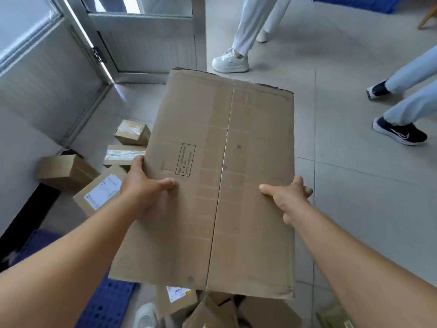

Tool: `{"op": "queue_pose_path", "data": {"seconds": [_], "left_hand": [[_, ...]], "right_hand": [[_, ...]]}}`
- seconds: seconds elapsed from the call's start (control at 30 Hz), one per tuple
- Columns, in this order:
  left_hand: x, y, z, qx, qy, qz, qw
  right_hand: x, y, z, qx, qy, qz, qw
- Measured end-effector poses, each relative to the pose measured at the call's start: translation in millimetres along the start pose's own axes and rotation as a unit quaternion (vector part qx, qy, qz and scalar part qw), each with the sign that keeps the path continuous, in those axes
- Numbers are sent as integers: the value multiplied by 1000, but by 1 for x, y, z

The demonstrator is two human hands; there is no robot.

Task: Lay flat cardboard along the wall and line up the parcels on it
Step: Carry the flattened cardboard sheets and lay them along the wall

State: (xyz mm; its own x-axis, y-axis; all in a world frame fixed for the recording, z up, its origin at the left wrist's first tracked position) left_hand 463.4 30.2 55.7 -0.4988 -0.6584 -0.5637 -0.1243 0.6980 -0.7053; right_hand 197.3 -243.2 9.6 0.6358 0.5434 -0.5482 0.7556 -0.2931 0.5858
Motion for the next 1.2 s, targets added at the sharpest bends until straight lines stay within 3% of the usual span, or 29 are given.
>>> {"op": "queue_pose_path", "data": {"seconds": [0.3, 0.8, 1.0, 1.2], "left_hand": [[-126, 74, -73, -36, -90, -50, 994], [-343, 302, -203, -147, -203, -91, 964], [-387, 371, -251, -190, -243, -119, 944], [-388, 431, -281, -248, -264, -182, 914]], "right_hand": [[65, 55, -96, -103, 57, -52, 992], [271, 57, -323, -199, 171, -108, 959], [336, 44, -387, -214, 199, -172, 941], [386, 42, -416, -245, 220, -229, 916]]}}
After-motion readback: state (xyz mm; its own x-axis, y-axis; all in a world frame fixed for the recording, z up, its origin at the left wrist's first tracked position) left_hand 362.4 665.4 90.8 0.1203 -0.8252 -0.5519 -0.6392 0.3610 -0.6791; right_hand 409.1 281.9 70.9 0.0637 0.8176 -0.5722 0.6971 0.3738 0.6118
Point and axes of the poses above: each hand's wrist, its own z-axis towards the middle knuckle, its own x-axis out of the palm, y = z × x, the point moved 10 cm from there along z, towards the middle knuckle, and after that the axes turned 1 degree about y, right-handed, at the moved point
